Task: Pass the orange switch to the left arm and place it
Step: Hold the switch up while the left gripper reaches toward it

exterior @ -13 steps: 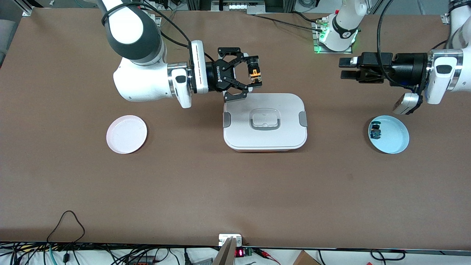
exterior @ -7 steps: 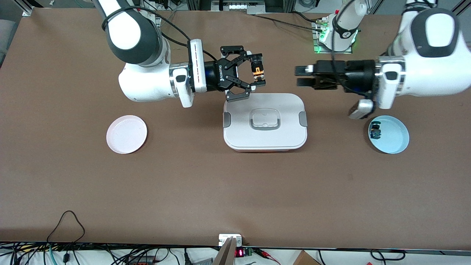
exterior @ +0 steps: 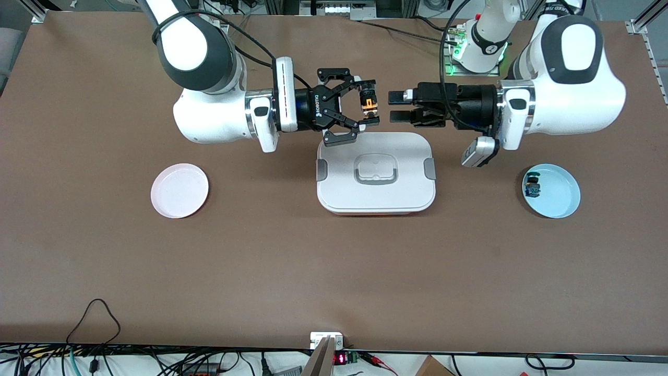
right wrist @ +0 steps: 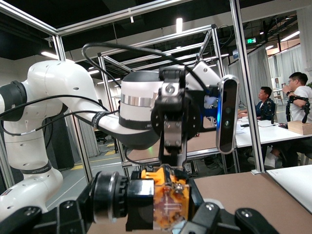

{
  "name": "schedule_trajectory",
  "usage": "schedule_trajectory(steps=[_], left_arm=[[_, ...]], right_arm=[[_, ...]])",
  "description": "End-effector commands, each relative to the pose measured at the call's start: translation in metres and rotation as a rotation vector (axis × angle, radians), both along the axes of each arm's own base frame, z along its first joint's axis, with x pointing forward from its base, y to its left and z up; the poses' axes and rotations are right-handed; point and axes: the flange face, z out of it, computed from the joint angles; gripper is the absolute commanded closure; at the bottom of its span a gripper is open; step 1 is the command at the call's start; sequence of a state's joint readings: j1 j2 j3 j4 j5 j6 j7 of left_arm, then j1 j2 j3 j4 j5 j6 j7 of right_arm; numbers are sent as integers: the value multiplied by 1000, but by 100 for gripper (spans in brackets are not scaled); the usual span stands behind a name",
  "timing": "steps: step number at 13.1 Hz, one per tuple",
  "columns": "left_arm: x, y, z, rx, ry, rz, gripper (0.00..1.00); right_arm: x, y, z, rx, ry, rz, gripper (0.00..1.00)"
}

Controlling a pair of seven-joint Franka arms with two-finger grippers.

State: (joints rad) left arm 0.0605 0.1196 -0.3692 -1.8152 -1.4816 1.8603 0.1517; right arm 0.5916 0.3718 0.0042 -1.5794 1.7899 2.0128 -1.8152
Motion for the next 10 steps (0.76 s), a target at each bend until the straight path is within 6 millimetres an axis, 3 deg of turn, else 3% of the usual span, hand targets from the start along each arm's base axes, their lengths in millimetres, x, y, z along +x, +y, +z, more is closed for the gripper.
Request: schedule_trajectory(steps=[1,2,4,6,8,9,10], left_arm=[[-5,-4,-9,-43,-55,13,1],[-7,-7,-13,-45,-65,7,6],[-11,-15,-11,-69,-89,-1,27],[-8,-16,-11,-83,-83,31,26],[-13,-30,-13,-71,-98,36,29],[-13,-30,-14,-70,-123,37,39],[-13,-30,-16,-68,-134,35,56]], right_arm=[[1,3,4,23,-13,-17,100],[1,3,4,23,-12,-17,100],[1,3,4,23,-13,-17,100],[1,3,4,23,-13,-17,100],[1,3,4,23,-12,-17,100],[1,3,4,23,-12,-17,100],[1,3,4,23,-13,-17,100]])
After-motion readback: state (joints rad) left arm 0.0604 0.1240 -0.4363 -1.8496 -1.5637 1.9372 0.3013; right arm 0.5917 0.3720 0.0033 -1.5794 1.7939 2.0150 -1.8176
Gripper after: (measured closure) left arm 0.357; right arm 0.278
